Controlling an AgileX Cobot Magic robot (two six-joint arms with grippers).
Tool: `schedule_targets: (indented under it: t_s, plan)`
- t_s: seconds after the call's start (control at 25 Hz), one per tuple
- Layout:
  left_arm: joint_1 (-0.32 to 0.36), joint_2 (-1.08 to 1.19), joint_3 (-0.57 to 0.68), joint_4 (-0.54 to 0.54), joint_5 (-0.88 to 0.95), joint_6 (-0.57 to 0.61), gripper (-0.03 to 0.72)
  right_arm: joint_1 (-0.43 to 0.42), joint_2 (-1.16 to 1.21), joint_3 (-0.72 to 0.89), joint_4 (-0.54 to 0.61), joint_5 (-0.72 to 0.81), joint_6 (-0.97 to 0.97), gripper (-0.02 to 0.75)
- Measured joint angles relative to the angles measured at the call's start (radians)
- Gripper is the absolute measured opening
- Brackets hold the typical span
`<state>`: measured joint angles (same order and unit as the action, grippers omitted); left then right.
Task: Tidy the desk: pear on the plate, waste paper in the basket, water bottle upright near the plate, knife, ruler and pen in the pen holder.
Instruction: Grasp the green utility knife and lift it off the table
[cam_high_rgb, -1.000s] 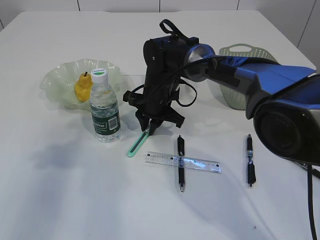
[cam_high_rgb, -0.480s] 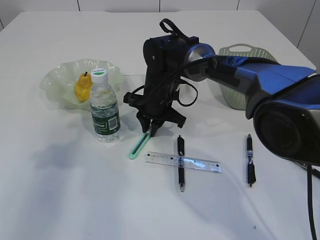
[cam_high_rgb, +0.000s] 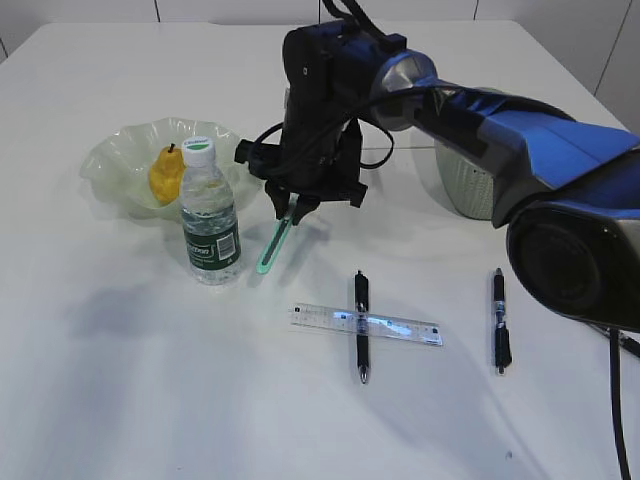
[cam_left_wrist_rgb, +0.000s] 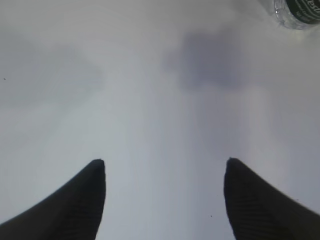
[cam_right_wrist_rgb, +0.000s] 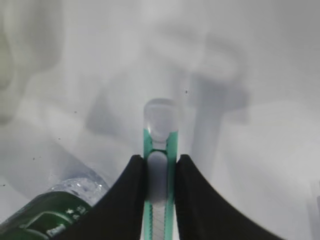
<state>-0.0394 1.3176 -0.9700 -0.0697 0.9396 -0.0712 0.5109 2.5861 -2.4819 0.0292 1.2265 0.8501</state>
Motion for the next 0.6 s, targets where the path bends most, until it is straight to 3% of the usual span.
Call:
schedule_targets:
  t_s: [0.6]
  plan:
    - [0.0, 0.0, 0.0, 0.0, -0.002, 0.0, 0.521, 0.0, 0.0, -0.141, -0.029, 0.019, -0.253, 0.126]
